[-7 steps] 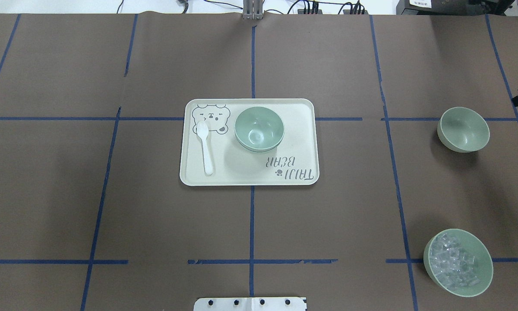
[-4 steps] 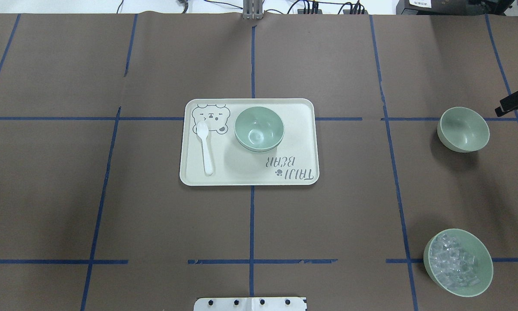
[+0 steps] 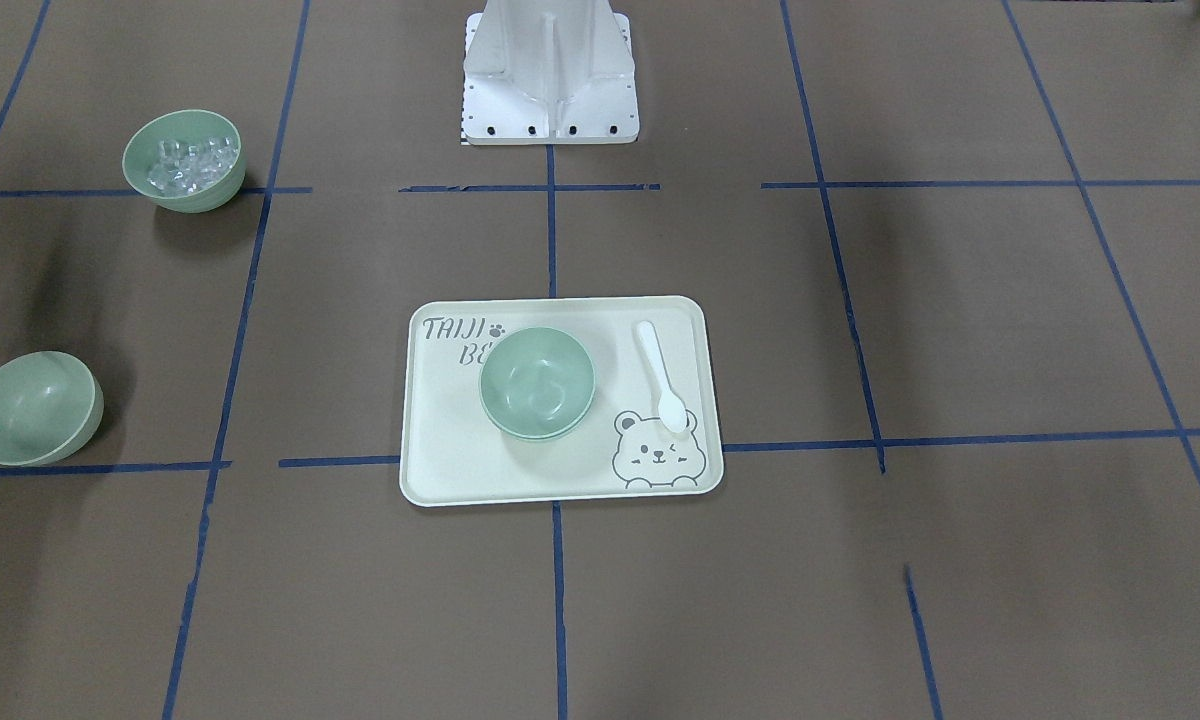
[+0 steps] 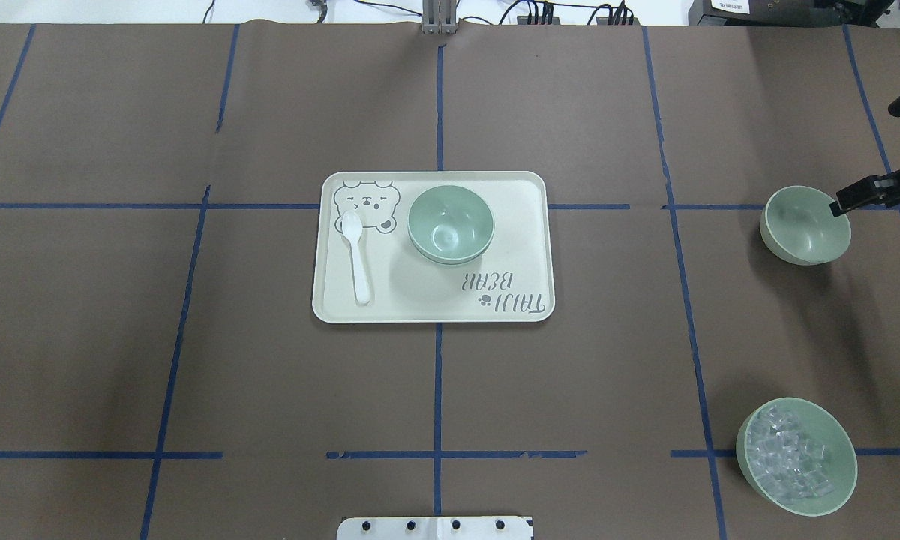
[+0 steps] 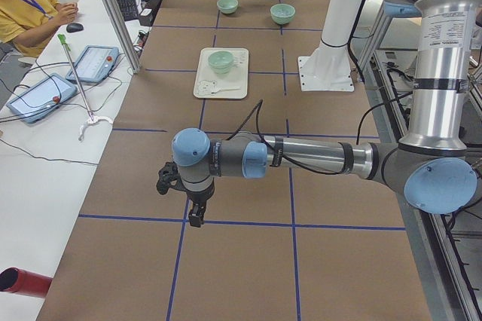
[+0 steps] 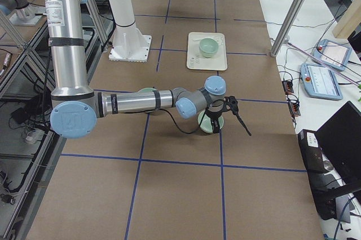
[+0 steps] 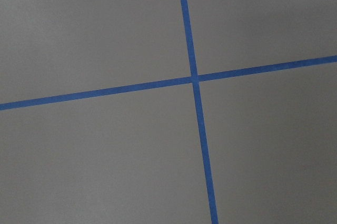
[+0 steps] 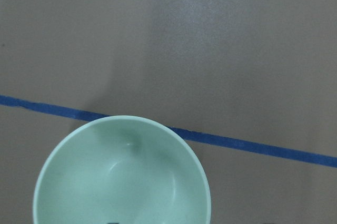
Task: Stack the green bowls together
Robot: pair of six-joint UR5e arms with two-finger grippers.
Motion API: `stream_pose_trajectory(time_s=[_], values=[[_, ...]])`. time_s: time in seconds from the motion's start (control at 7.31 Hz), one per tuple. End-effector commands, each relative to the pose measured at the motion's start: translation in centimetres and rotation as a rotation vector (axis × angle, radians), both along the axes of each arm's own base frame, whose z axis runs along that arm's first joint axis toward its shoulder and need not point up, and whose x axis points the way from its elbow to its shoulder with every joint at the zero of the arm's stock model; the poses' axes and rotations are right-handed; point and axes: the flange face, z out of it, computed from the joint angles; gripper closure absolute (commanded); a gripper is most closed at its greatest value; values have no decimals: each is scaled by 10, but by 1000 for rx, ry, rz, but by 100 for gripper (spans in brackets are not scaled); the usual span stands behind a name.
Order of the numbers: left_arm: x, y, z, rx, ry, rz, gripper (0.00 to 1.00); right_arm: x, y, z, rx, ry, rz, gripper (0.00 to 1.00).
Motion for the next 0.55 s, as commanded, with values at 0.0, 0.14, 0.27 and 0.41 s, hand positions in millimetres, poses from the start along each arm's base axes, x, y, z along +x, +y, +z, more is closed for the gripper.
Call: stream_pose_trajectory(time_s=[0.0, 0.14, 0.27, 0.41], values=[[0, 0, -2, 2, 4, 0, 0, -28, 3, 29, 19, 15, -30, 17], [0, 0, -2, 3, 4, 0, 0, -27, 4, 30, 19, 15, -32, 54], [1, -1, -2, 3, 4, 2, 0, -26, 6, 33, 15, 17, -32, 93], [1, -1, -3, 5, 4, 2, 0, -26, 7, 35, 12, 19, -32, 100]])
